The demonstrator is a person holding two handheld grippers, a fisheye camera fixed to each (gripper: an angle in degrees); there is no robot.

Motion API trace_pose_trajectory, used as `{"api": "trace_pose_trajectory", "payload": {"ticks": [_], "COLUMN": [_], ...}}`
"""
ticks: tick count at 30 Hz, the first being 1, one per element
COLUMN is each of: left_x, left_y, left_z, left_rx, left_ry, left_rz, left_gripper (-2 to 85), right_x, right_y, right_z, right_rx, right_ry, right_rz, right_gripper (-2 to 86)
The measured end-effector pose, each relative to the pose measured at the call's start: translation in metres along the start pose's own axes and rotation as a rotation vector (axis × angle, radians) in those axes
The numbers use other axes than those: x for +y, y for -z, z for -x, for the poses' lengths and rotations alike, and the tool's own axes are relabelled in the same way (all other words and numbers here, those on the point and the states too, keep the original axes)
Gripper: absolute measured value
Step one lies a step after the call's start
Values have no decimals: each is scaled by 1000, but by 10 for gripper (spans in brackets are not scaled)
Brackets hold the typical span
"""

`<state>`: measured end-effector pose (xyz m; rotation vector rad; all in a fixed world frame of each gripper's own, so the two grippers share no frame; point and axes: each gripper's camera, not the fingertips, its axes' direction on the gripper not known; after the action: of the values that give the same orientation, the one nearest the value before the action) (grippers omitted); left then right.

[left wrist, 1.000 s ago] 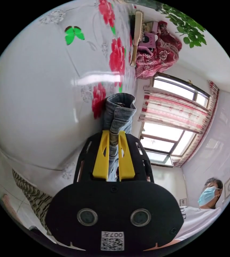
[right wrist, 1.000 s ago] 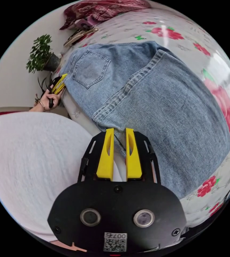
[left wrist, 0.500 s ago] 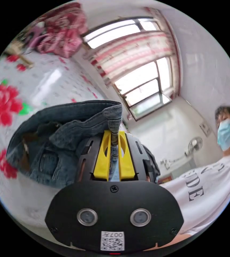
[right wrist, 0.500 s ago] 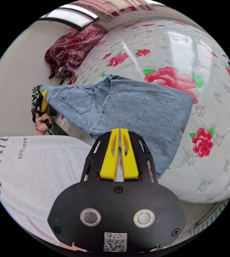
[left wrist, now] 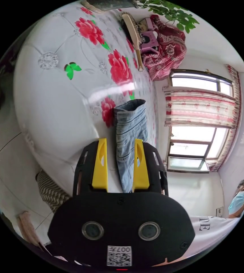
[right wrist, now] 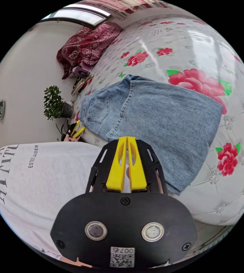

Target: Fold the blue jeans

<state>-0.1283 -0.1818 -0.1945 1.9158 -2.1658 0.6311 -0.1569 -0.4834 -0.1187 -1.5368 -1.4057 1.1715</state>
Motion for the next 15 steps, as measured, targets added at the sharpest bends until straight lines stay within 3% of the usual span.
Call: {"api": "trace_pose_trajectory", "payload": {"ticks": [6,10,13,15], "left_x": [-44,-73,-78,-75], "left_y": [-32,-58,-63,-59], "left_z": [-1,-3,-9,-32], "left_rx": [137,103,206,169], "left_ry": [-49,-37,-45,-131], "left_rz": [-35,32,43,36], "left_gripper": [166,92,74,70], "right_x": [-5,-3,0,3], "right_y": [2,3,6,13], "right_z": [20,29,31,29], "right_rx": [24,39,58,82], "right_ry": [74,94,93,76], "right_rz": [43,49,53,22], "right_gripper": [-3,-3,-3,-3]}}
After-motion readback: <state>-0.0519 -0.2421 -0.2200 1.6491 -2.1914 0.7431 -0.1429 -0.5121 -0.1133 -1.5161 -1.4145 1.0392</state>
